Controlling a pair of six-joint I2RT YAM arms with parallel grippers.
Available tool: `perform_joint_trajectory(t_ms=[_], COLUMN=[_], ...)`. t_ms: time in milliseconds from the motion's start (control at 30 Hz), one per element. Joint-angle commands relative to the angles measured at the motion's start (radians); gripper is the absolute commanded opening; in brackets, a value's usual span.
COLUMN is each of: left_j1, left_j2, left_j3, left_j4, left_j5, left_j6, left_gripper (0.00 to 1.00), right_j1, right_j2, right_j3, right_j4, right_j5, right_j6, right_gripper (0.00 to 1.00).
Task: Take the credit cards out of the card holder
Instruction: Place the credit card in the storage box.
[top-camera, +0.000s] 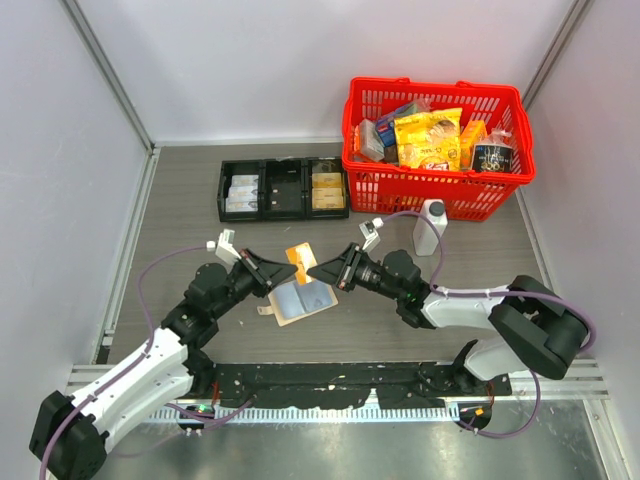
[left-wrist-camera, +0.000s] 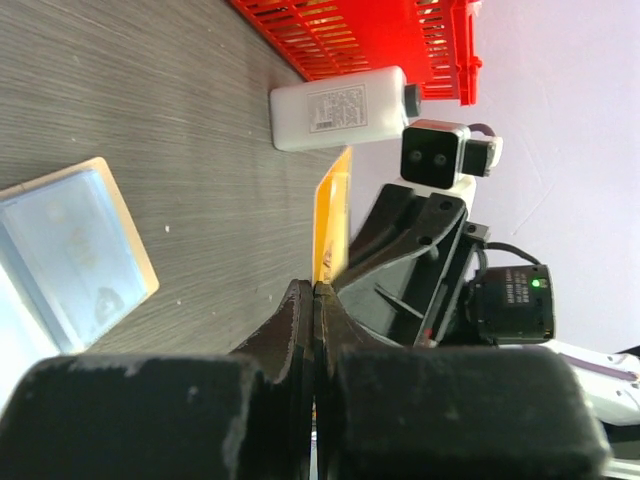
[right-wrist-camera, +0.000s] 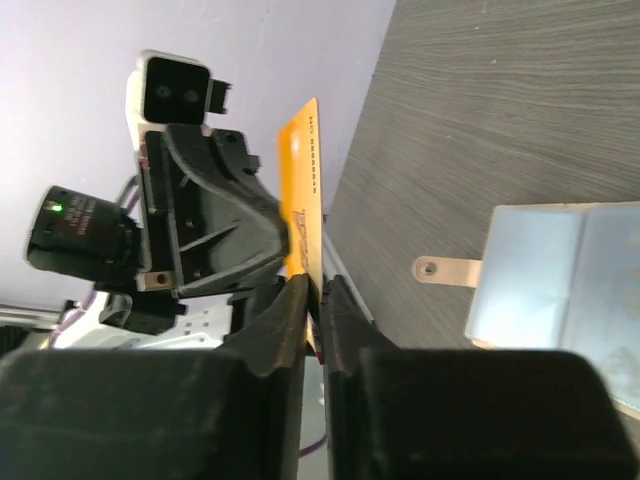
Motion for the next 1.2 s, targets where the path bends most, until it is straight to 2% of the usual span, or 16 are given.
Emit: perform_joint_trajectory(t_ms=[0, 33, 167, 367, 433, 500, 633, 767, 933, 1067, 1167], left_j1=[-0.003, -0.004, -0.003, 0.007, 0.005, 0.007, 0.005, 0.007, 0.008, 0.007, 0.007], left_j2=[-0.014, -0.017, -0.038, -0.014, 0.018, 0.060, 0.142, 0.215, 0.236, 0.218, 0.209], left_j3=[0.009, 0.017, 0.081, 0.276, 0.347, 0.410, 0.496, 0.554, 0.562, 0.531, 0.505], left_j4=[0.035, 0.007, -0.154, -0.497, -0.577, -0.629, -0.659, -0.659, -0.623, -0.594, -0.584], left_j5=[0.025, 0.022, 0.012, 0.046, 0.068, 0.103, 0.227, 0.324, 0.429, 0.456, 0.489], left_j6=[0.025, 0.040, 0.148, 0.451, 0.539, 0.622, 0.747, 0.829, 0.872, 0.869, 0.857], left_gripper=[0.01, 0.03, 0.19, 0.45, 0.55, 0.60, 0.61, 0.61, 0.55, 0.48, 0.48], right_j1=[0.005, 0.005, -0.001, -0.024, -0.026, -0.025, -0.026, -0.026, -0.026, -0.028, -0.028], right_j2=[-0.023, -0.029, -0.076, -0.210, -0.245, -0.271, -0.320, -0.363, -0.412, -0.437, -0.449], right_j3=[-0.003, -0.007, 0.000, 0.082, 0.128, 0.172, 0.226, 0.238, 0.238, 0.234, 0.234], right_j4=[0.067, 0.061, -0.023, -0.394, -0.532, -0.648, -0.787, -0.822, -0.832, -0.830, -0.829], right_j5=[0.003, 0.005, -0.005, -0.072, -0.092, -0.124, -0.184, -0.271, -0.305, -0.321, -0.322], right_j6=[-0.008, -0.011, -0.077, -0.304, -0.405, -0.502, -0.638, -0.693, -0.712, -0.720, -0.715], right_gripper=[0.05, 0.01, 0.01, 0.01, 0.01, 0.01, 0.01, 0.01, 0.01, 0.01, 0.01])
